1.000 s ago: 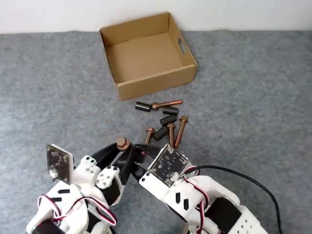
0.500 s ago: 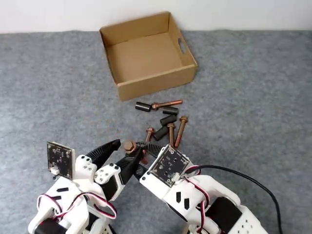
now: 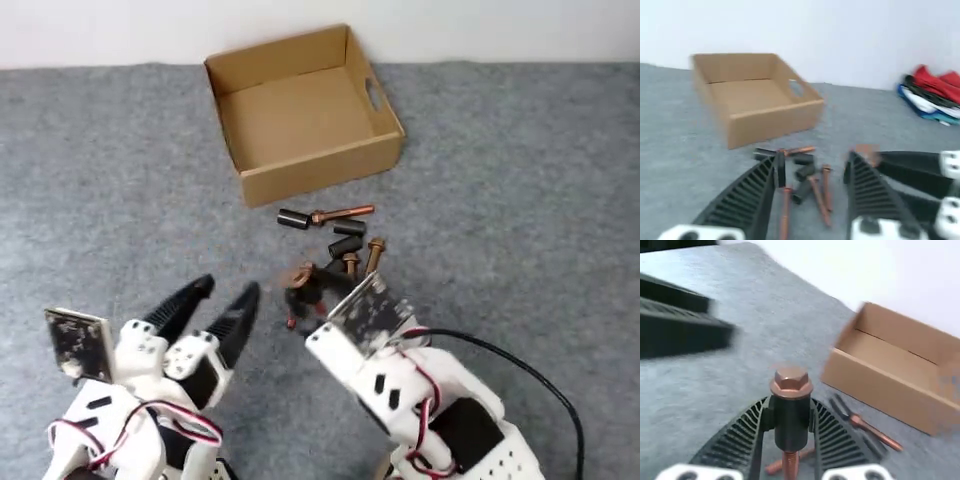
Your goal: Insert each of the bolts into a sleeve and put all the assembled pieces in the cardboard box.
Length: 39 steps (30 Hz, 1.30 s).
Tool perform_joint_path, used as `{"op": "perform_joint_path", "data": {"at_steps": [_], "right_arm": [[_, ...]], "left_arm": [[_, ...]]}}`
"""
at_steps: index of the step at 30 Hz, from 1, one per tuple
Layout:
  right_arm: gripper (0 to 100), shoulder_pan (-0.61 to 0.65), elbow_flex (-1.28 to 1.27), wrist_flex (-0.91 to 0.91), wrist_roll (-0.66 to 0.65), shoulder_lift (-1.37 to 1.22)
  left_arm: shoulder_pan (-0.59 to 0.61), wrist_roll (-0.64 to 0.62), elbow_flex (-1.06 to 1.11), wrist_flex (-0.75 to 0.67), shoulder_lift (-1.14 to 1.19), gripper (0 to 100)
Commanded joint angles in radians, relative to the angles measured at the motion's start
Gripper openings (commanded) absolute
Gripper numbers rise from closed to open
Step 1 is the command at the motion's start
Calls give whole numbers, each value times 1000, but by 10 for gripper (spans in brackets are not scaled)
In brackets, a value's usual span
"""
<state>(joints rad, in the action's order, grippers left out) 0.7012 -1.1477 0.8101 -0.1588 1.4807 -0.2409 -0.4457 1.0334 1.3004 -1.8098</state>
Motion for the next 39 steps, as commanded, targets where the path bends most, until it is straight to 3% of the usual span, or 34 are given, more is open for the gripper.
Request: {"op": "perform_joint_path", "data": {"at_steps": [1, 4, 11, 17, 26, 34, 39], "right_arm": [[8, -145, 74, -19, 75, -10], [8, -252, 115, -7, 224, -82], [8, -348, 397, 48, 252, -447], [8, -374, 663, 25, 249, -792], [8, -401, 1054, -211, 222, -1283], [8, -400, 1364, -430, 201, -1689], [8, -400, 1553, -478, 201, -1925]], "left_arm": [[143, 106, 1, 0, -2, 24], [261, 218, 70, -3, -3, 17], [425, 382, 291, -11, -3, 4], [431, 423, 449, -40, -3, 5], [434, 420, 641, -98, -3, 5], [431, 419, 650, -80, 3, 5], [431, 419, 650, -60, -3, 5]]}}
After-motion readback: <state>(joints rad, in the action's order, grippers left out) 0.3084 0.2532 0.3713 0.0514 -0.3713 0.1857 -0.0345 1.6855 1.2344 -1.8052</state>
